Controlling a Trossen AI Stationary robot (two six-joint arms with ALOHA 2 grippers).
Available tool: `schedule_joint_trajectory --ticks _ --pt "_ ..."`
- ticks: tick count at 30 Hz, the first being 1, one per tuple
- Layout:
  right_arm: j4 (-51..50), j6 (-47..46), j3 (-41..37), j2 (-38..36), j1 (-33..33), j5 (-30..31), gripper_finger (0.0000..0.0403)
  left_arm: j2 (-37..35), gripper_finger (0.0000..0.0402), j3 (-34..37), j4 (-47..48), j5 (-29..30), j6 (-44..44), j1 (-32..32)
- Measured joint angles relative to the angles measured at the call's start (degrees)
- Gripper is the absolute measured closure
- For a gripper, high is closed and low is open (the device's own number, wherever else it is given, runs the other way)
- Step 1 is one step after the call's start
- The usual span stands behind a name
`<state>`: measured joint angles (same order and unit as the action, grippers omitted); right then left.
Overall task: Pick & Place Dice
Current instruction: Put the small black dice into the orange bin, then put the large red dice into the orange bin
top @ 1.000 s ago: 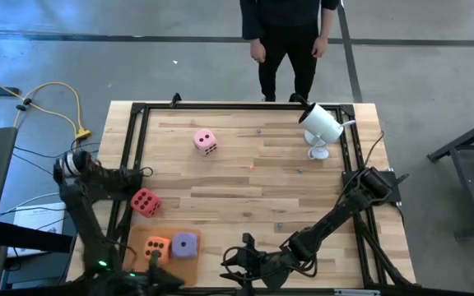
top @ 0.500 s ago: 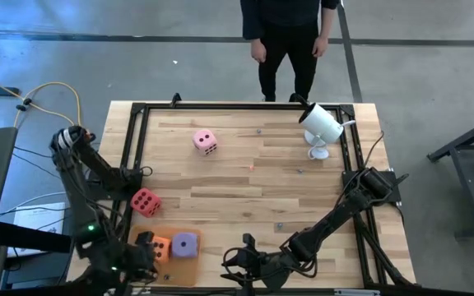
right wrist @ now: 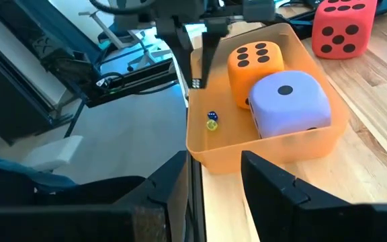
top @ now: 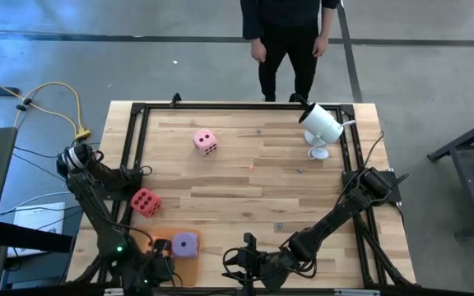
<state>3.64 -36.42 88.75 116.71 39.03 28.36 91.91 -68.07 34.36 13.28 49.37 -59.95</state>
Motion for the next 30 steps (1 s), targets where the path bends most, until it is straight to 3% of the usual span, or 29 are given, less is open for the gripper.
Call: schedule_joint_trajectory --ticks 7,19,30 --pt "0.01 0.00 0.00 0.00 0.00 0.00 0.0277 0.25 0.0312 0.00 0.31 0.47 2.97 0.57" --pt "0.00 0.22 0.00 0.00 0.00 -0.01 0.0277 0.25 0.0169 0.00 0.27 0.80 4.26 0.70" --pt "0.00 0.24 0.00 0.00 0.00 -0.02 0.0277 0.25 0.0155 0.00 0.27 0.83 3.80 0.74"
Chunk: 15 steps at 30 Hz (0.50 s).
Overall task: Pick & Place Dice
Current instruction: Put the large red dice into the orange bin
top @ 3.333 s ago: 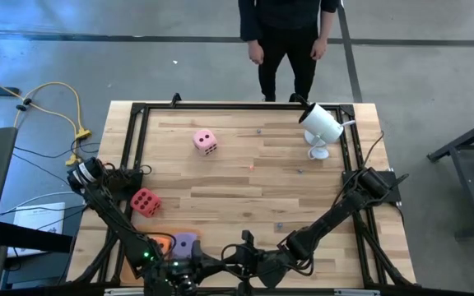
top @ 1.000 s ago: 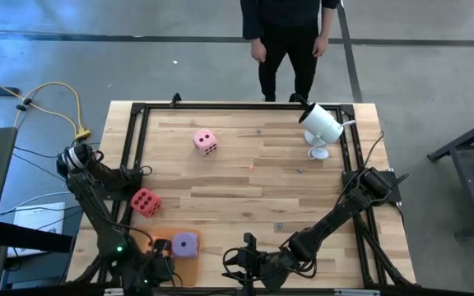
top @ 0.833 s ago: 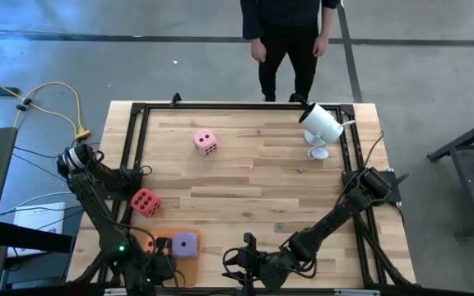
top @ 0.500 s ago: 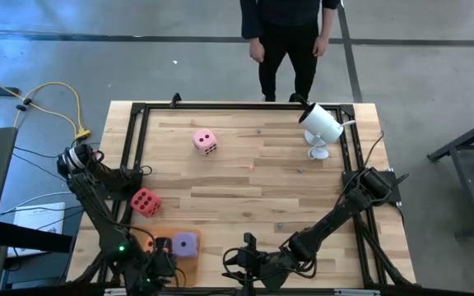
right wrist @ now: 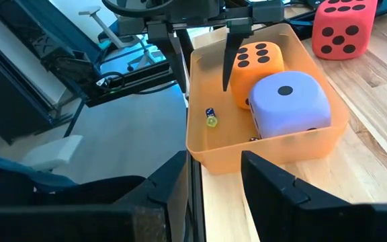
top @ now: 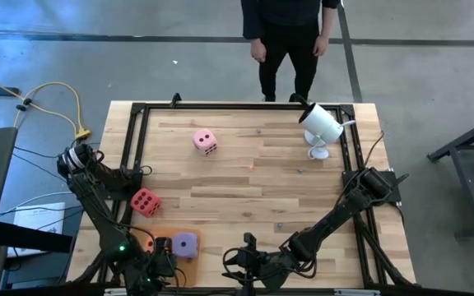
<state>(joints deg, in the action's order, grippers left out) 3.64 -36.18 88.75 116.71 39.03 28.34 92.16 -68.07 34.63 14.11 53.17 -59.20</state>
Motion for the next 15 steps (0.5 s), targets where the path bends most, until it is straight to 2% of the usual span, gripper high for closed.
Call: schedule_joint_trajectory --ticks 5,15 --pt "0.00 0.00 0.00 0.00 0.00 0.02 0.0277 0.00 0.0155 0.00 -0.04 0.32 -2.77 0.22" --pt "0.00 0.00 0.00 0.00 0.00 0.02 0.0277 0.00 0.0155 0.00 -0.79 1.27 -2.99 0.64"
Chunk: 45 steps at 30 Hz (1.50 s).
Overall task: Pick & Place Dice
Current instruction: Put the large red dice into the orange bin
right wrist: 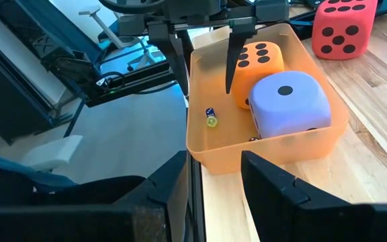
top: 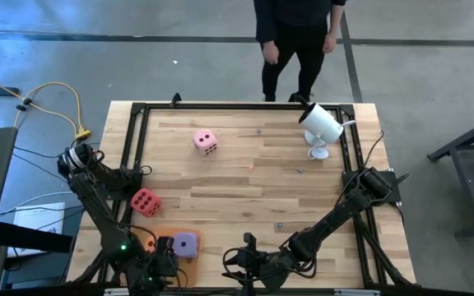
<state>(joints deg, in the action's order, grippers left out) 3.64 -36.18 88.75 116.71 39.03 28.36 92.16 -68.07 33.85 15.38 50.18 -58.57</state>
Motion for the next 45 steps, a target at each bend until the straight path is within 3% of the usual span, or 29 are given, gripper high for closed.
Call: schedule_joint_trajectory --ticks 14,26,35,45 --pt "0.02 -1.20 0.00 0.02 0.00 0.00 0.0277 0.00 0.0150 0.00 -0.01 2.49 -0.61 -0.05" --pt "0.00 -0.09 0.00 0.02 0.00 0.00 0.0277 0.00 0.0008 0.00 -0.02 4.46 -2.81 -0.04" --pt "0.00 -0.03 0.00 0.02 0.00 0.00 0.0277 0.00 0.0009 0.00 -0.04 5.07 -3.02 0.13" --pt "0.00 -0.02 0.00 0.02 0.00 0.00 0.0277 -4.69 0.0008 -0.17 2.91 4.75 -14.35 1.92"
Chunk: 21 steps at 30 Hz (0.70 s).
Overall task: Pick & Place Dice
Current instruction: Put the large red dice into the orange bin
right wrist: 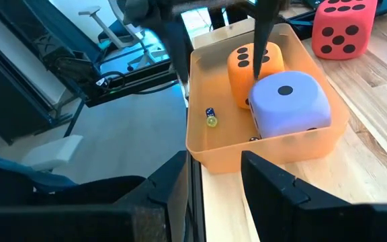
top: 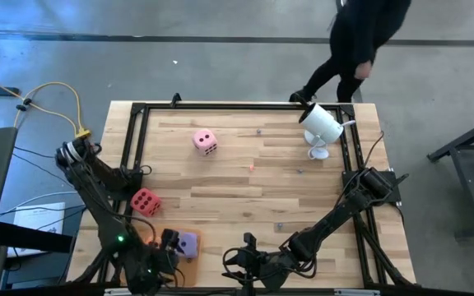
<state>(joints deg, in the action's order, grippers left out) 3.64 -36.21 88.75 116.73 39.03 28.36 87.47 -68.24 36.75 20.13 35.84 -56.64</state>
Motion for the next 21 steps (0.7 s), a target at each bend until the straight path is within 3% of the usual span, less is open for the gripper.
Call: schedule_joint_trajectory --ticks 6,12,16,21 --pt "0.00 0.02 0.00 0.00 -0.02 0.00 0.0277 -7.19 0.0008 -1.52 17.06 -0.66 2.29 0.03" --pt "0.00 0.04 0.00 0.00 -0.02 0.00 0.0277 -8.95 0.0008 -1.42 36.34 -11.07 6.04 1.49" --pt "0.00 0.04 0.00 0.00 -0.02 -0.01 0.0277 -8.92 0.0008 -0.86 40.32 -15.47 0.97 1.02" --pt "0.00 0.04 0.00 0.00 -0.02 0.00 0.0277 -8.95 0.0008 -0.84 41.21 -14.41 -5.93 -0.86"
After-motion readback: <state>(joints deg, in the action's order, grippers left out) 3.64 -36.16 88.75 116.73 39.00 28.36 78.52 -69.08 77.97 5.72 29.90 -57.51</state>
